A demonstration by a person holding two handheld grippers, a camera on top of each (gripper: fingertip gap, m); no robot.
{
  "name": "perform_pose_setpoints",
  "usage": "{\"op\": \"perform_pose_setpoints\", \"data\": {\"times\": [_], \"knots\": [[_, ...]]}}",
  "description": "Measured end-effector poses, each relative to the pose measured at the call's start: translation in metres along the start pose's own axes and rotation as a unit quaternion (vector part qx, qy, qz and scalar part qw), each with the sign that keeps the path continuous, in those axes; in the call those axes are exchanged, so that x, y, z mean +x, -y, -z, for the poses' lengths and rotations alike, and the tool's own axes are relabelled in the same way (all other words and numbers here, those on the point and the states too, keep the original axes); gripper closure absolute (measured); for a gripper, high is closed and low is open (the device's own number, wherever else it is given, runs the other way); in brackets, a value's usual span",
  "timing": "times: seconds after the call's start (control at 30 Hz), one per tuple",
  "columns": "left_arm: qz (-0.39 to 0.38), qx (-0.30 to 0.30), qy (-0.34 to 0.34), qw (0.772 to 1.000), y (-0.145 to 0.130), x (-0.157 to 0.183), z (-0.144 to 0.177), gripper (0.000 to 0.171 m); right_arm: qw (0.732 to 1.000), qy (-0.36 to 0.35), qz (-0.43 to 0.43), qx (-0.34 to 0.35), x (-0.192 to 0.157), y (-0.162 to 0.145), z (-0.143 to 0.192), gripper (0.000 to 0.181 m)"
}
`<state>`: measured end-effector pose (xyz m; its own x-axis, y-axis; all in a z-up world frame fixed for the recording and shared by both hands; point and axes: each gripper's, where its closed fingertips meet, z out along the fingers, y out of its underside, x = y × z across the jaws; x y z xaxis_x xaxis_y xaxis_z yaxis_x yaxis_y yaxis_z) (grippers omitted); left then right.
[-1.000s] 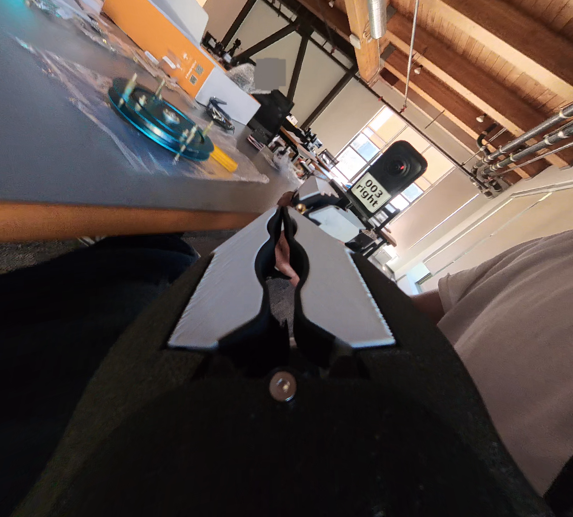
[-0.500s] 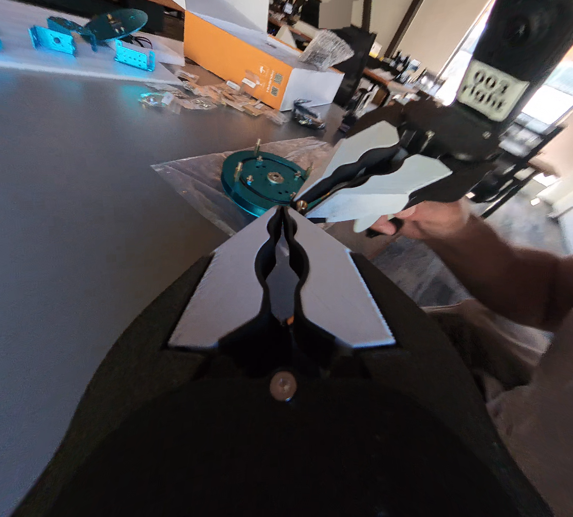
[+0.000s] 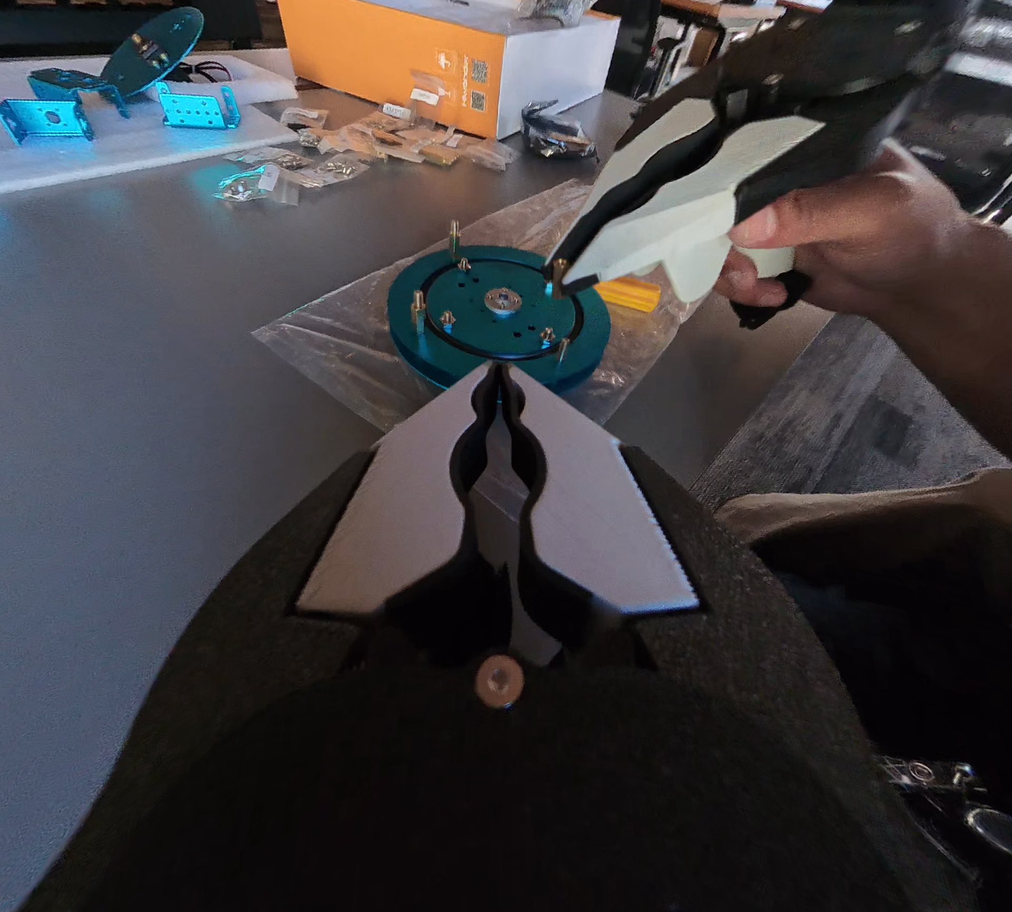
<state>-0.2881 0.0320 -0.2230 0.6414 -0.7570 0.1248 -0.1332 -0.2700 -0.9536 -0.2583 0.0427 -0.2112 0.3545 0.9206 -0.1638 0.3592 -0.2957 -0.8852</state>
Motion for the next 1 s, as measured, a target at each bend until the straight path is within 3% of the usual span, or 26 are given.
{"op": "perform_pose_setpoints", "data": {"times": [0.1,0.27,0.37,0.4,0.6,0.83,1.0], "knots": [[-0.001,0.003,-0.028,1.000,0.001,0.002,-0.004,0.171,0.997,0.041,-0.062,0.019,0.007,-0.005,-0.001,0.176],[-0.011,0.012,-0.032,0.999,0.020,-0.005,-0.014,0.171,0.995,0.058,-0.076,0.034,0.004,-0.005,0.005,0.176],[0.049,-0.073,-0.134,0.987,0.013,0.014,-0.028,0.167,0.994,0.047,-0.092,0.016,0.001,-0.013,0.002,0.176],[0.049,-0.086,-0.129,0.987,0.013,0.010,-0.033,0.166,0.994,0.041,-0.097,0.009,0.000,-0.017,0.001,0.176],[0.010,-0.059,-0.068,0.996,0.032,-0.023,-0.045,0.165,0.994,-0.006,-0.108,0.005,0.007,-0.025,0.000,0.176],[0.060,0.089,-0.078,0.991,0.056,-0.025,-0.010,0.166,0.995,-0.016,-0.095,-0.011,0.004,-0.027,-0.005,0.176],[0.044,0.087,-0.081,0.992,0.054,-0.023,-0.009,0.166,0.996,-0.032,-0.084,-0.020,0.004,-0.031,-0.002,0.176]]}}
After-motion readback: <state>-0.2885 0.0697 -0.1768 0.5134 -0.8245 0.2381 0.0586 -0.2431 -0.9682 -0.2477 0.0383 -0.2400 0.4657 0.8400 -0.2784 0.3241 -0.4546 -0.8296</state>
